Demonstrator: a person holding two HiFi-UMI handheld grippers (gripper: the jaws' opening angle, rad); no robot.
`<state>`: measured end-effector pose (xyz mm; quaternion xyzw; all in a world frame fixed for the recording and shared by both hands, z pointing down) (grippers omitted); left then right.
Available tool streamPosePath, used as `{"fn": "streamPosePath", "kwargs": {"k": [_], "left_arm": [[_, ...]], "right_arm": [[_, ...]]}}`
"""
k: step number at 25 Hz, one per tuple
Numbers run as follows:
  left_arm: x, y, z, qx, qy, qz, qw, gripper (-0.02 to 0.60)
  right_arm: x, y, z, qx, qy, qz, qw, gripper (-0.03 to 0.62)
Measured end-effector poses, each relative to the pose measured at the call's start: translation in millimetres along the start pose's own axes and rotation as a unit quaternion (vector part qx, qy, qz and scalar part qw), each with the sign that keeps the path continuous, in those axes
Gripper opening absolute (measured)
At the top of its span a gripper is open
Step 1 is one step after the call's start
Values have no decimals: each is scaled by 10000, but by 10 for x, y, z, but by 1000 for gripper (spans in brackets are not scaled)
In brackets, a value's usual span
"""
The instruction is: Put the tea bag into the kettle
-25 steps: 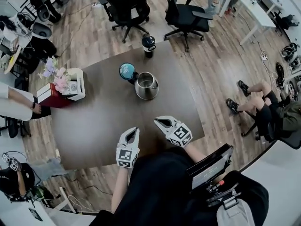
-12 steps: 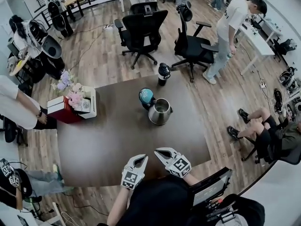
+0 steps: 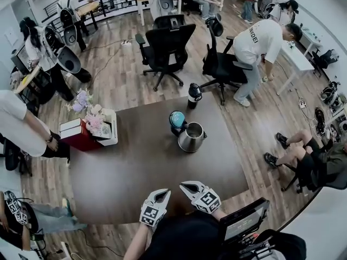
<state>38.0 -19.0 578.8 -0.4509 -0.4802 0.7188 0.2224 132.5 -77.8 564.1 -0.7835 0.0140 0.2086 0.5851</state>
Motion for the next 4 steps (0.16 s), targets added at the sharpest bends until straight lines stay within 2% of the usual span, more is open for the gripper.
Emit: {"fn": "streamPosePath", "kwargs": {"k": [4], "left_arm": [[142,-122,201,226,-95,-7,9997,6]], "right_arm": [[-251,-29,126,2,-44,117,9999,5]]}}
Point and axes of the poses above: the fingertips, and each gripper's own axes: x backward along the fingers, z to its left, y out of its top, the point moved 4 cm from there along x, backward along the fingers, and after that the axes turned 2 degrees about z, right-handed, at the moved point
